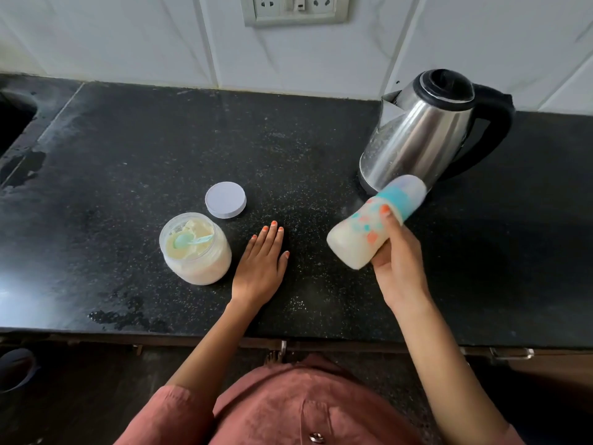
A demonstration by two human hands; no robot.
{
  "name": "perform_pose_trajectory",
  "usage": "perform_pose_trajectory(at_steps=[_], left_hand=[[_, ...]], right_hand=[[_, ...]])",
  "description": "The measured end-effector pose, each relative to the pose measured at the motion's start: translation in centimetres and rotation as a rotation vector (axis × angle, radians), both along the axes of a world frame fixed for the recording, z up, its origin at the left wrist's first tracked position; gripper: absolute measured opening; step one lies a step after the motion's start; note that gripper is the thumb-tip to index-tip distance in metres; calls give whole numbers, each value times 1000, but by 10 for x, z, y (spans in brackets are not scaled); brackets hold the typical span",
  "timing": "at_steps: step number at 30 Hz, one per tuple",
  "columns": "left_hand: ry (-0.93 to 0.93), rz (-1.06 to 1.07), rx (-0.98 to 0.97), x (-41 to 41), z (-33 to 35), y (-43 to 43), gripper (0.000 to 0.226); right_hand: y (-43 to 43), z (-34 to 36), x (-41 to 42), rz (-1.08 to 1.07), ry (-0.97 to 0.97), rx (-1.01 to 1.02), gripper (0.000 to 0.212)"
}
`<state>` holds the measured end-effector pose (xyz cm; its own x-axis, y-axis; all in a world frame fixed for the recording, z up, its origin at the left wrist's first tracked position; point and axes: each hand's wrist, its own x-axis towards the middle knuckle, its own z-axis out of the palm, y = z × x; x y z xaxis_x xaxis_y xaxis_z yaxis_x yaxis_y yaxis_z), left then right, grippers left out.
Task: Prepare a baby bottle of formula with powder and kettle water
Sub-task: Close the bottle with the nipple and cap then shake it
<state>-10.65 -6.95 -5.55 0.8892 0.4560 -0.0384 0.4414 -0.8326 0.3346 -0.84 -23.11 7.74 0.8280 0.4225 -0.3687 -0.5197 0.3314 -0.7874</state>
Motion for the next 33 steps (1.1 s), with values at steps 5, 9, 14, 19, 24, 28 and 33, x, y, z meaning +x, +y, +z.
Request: perform_pose_trajectory(at_steps=[5, 9, 14, 19, 24, 28, 33], left_hand=[[21, 5, -5, 1, 0, 1, 59], [3, -1, 5, 0, 1, 0, 74], [3, 1, -4, 0, 1, 0, 61], [9, 4, -21, 0, 4, 0, 53], [2, 1, -20, -1, 5, 0, 53], [1, 7, -9, 0, 5, 0, 53], [-7, 12, -32, -1, 5, -1, 53]], right_hand=[[0, -6, -18, 286, -234, -202, 43], [1, 0, -3, 112, -152, -80, 48], [5, -3, -10, 121, -143, -96, 44], [3, -20, -15, 227, -347, -284, 32], [14, -43, -4, 127, -515, -356, 49], [21, -61, -4, 119, -632, -476, 59], [27, -69, -5, 141, -744, -546, 62]])
